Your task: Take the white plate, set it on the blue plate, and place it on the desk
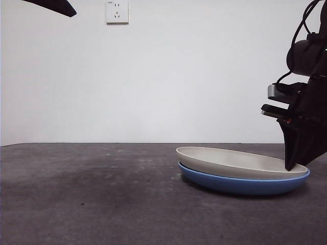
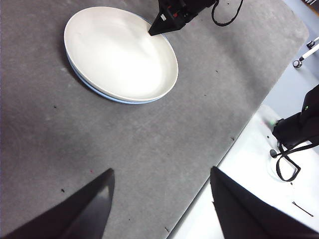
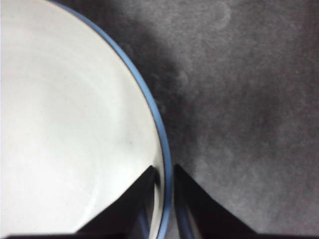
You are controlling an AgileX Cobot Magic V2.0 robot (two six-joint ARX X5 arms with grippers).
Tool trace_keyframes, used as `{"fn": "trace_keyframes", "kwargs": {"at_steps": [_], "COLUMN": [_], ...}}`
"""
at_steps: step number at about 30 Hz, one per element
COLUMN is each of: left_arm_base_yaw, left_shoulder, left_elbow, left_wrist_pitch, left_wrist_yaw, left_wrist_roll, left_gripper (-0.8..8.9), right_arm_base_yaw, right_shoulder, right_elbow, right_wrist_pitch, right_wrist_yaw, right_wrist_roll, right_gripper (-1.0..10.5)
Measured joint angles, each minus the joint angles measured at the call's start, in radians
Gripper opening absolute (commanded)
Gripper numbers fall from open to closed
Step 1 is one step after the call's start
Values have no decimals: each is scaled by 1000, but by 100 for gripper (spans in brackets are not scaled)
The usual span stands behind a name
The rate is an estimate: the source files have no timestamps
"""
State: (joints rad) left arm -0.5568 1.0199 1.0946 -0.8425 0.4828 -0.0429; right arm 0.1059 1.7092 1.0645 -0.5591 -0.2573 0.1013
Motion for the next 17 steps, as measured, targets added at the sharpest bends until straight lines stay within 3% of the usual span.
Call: {"fn": "trace_keyframes", "kwargs": {"at_steps": [17], "left_arm_base_yaw": [0], "left_shoulder": [0], "left_elbow": [0], "left_wrist_pitch": [-4], "left_wrist_yaw": [0], "left_wrist_roll": [0], "left_gripper": [312], "right_arm_base_yaw": [0], "right_shoulder": [-30], "right_elbow": [0], "right_wrist_pitch": [2], "right_wrist_yaw": [-12], "right_wrist_roll": [6], "right_gripper": [8]}}
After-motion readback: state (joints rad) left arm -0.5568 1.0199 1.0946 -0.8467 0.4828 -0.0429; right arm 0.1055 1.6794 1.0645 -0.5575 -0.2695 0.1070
